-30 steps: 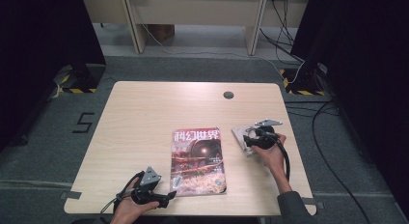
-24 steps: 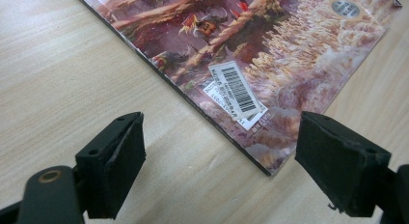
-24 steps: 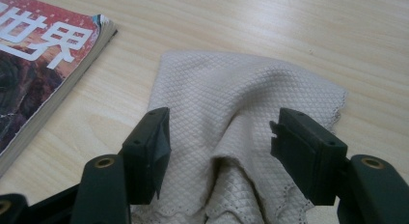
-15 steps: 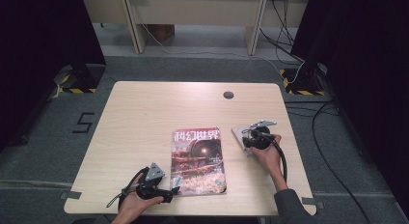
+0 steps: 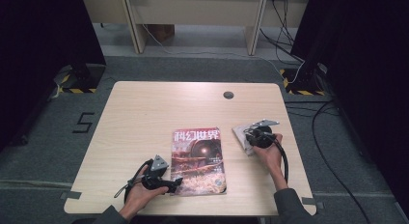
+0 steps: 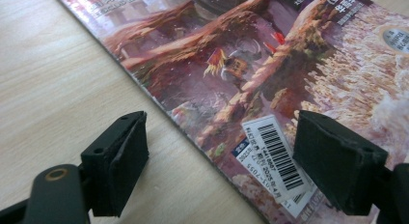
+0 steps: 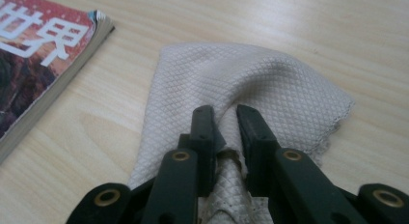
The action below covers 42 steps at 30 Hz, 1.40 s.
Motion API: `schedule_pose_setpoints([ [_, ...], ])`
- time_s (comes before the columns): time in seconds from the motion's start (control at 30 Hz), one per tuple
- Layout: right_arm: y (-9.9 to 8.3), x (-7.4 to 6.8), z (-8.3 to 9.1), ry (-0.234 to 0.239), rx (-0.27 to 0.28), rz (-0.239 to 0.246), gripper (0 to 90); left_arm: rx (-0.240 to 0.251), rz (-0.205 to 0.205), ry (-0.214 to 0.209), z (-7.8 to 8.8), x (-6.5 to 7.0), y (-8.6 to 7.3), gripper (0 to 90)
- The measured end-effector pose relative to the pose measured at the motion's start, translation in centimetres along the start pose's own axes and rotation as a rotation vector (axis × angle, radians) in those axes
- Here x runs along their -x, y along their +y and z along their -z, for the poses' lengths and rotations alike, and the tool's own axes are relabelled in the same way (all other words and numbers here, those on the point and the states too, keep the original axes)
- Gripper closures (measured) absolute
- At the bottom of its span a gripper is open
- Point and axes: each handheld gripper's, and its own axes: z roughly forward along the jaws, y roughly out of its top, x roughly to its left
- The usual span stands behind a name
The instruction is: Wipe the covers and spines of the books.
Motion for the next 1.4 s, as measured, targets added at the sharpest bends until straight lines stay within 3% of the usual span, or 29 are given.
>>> schedule_pose_setpoints([
  [0.23,1.0,-0.3,2.1,0.011,0.081,0.013,78.5,-0.003,-0.027,-0.013,-0.8,0.5,0.7,18.6],
  [0.33,1.8,-1.4,3.0,0.04,0.125,0.028,78.4,-0.002,-0.032,-0.009,-0.9,0.6,0.7,18.7],
  [0.47,2.7,-3.6,3.1,0.088,0.142,0.089,78.4,-0.002,-0.045,-0.015,-1.2,1.2,1.0,18.9],
  [0.63,3.2,-7.2,2.1,0.159,0.103,0.173,78.1,0.002,-0.064,-0.028,-1.8,2.2,1.4,19.1],
  [0.7,3.1,-7.8,1.8,0.171,0.096,0.191,78.1,0.005,-0.066,-0.03,-1.9,2.3,1.4,19.0],
  [0.73,3.0,-8.9,1.0,0.189,0.069,0.211,78.0,0.009,-0.069,-0.037,-2.2,2.7,1.5,19.0],
  [0.9,2.6,-11.1,-1.2,0.198,0.004,0.252,77.5,0.012,-0.072,-0.041,-2.2,2.9,1.5,19.4],
  [1.0,2.4,-11.3,-2.2,0.178,-0.028,0.258,77.2,0.01,-0.068,-0.042,-2.2,2.9,1.5,19.3],
  [1.17,2.5,-10.6,-2.8,0.16,-0.032,0.243,76.9,0.009,-0.063,-0.04,-2.2,2.9,1.5,19.2],
  [1.2,2.6,-10.0,-2.8,0.131,-0.031,0.244,76.8,0.008,-0.061,-0.04,-2.2,2.9,1.5,19.1],
  [1.4,2.4,-6.9,-2.7,0.061,-0.023,0.172,76.7,0.005,-0.062,-0.038,-2.2,2.9,1.5,18.7],
])
